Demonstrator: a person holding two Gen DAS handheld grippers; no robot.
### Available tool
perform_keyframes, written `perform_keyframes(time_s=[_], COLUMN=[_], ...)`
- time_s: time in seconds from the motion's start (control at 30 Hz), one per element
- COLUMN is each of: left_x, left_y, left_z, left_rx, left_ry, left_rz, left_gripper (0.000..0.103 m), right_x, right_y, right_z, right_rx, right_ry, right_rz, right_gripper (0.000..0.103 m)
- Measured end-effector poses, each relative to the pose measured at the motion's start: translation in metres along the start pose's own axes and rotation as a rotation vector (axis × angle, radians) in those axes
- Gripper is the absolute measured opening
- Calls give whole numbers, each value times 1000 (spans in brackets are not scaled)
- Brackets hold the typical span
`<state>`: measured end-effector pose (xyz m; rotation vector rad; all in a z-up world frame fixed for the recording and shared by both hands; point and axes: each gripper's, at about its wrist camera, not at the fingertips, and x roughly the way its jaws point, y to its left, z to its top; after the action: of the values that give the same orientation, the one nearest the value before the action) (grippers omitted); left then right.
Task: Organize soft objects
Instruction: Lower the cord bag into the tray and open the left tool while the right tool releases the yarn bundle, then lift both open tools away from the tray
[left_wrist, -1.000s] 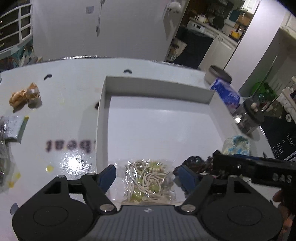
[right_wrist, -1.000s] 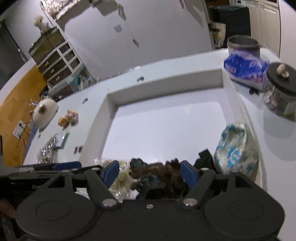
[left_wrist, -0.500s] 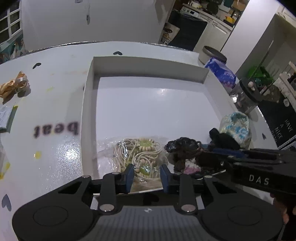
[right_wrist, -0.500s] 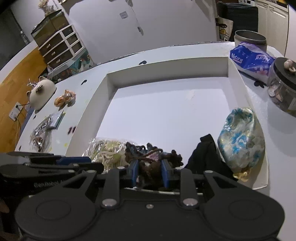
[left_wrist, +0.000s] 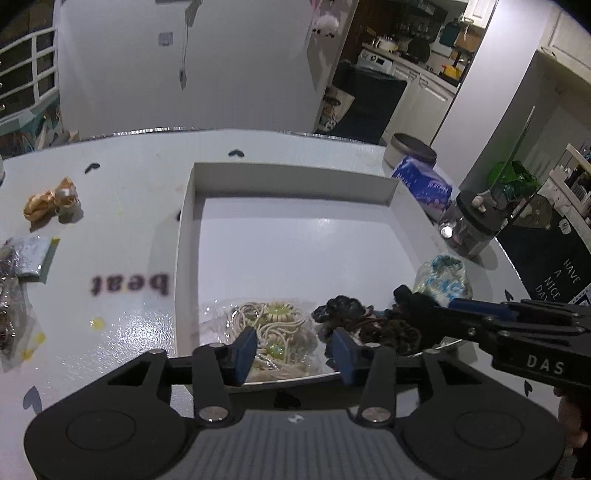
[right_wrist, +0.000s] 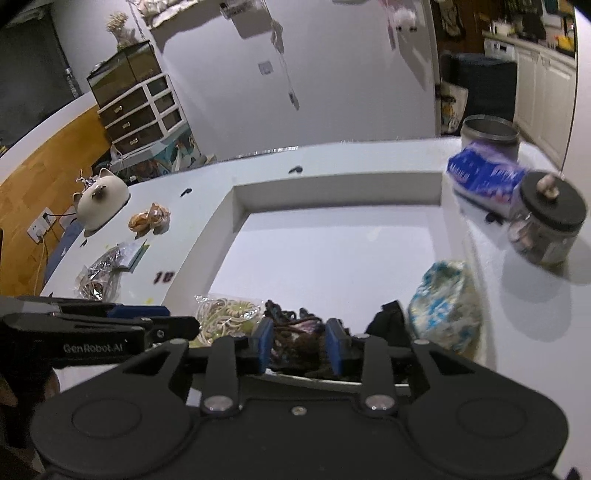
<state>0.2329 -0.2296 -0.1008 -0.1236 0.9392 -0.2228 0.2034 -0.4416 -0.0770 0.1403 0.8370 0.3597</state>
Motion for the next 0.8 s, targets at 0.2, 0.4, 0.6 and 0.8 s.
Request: perform_keyframes(time_s=[0.2, 0.4, 0.6, 0.8], left_x=[-16, -29, -41, -49], left_y=[-11, -13, -11, -5], left_z=[-6, -14, -21, -26], left_rx=[2, -11, -18, -16], left_ry=[-50, -88, -122, -158], left_rz=[26, 52, 70, 69], left_gripper=[74, 98, 103, 103], right_x=[-24, -40, -49, -56], right_y=[-6, -13, -16, -10], right_z=[-9, -16, -21, -26], right_rx=[-41, -42, -29, -31], right_ry=[-57, -99, -126, -179], right_rz=[-42, -84, -125, -153], right_gripper=[54, 79, 100, 103])
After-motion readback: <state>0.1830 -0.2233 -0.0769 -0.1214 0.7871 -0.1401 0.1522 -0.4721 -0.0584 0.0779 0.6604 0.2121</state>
